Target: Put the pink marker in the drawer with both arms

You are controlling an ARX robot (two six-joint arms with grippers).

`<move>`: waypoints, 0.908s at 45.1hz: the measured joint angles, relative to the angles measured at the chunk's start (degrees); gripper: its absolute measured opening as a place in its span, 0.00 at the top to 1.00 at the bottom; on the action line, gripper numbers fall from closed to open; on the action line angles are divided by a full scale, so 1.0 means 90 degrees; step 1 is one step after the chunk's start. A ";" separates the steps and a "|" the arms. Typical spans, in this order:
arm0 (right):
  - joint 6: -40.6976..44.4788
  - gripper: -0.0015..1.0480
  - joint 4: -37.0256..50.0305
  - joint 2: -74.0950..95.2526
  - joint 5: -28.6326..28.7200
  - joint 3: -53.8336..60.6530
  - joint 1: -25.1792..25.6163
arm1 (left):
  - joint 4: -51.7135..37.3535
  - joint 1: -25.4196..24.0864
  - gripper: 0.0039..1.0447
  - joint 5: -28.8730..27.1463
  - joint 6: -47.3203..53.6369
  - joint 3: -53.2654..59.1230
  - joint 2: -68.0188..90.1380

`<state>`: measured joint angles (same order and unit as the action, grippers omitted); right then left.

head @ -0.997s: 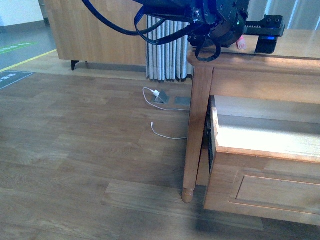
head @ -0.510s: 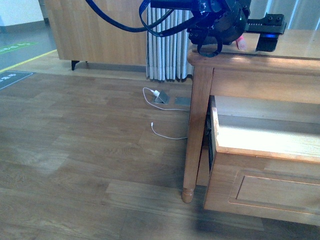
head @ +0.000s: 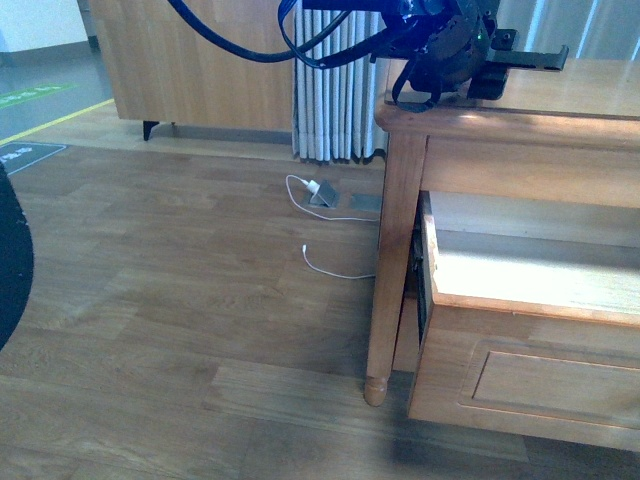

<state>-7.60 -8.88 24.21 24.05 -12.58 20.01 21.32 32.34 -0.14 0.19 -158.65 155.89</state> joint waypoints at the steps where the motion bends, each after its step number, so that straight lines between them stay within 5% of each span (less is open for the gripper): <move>1: 0.0000 0.08 0.0000 0.0000 0.0000 0.0000 0.0000 | 0.0002 0.0000 0.86 0.0000 0.0000 -0.0002 0.0000; 16: 0.0000 0.08 0.0000 0.0000 0.0000 0.0000 0.0000 | -0.0449 -0.0010 0.86 0.0027 -0.0017 0.0607 -0.0260; 41: 0.0000 0.08 0.0000 0.0000 0.0000 0.0000 0.0000 | -0.2839 -0.0260 0.87 0.1248 -0.0070 0.4787 -0.2548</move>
<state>-7.60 -8.88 24.21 24.05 -12.58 20.01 -4.23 30.00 11.09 -0.45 -115.57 132.97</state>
